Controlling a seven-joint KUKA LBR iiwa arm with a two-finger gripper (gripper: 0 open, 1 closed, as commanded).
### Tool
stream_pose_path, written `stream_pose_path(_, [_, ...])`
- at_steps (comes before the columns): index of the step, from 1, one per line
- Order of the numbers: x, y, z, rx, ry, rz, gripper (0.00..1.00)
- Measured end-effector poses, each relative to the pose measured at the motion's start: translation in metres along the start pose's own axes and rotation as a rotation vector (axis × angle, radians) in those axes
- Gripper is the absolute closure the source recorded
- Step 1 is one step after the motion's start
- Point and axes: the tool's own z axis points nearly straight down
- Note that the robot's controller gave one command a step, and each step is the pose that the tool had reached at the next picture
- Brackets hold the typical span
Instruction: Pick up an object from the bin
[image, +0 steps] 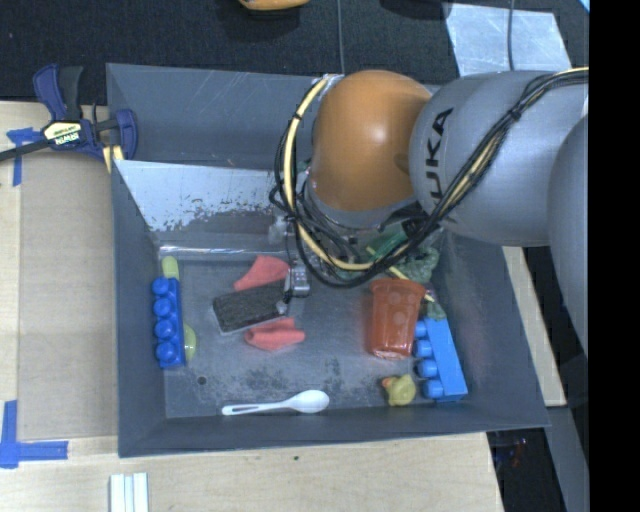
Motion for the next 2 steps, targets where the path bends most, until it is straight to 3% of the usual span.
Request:
stream_pose_path(1, [-0.005,-0.050,0.052,-0.002,-0.006,0.119,0.00])
stream_pose_path(2, [-0.023,-0.063,0.106,-0.001,-0.013,0.138,0.00])
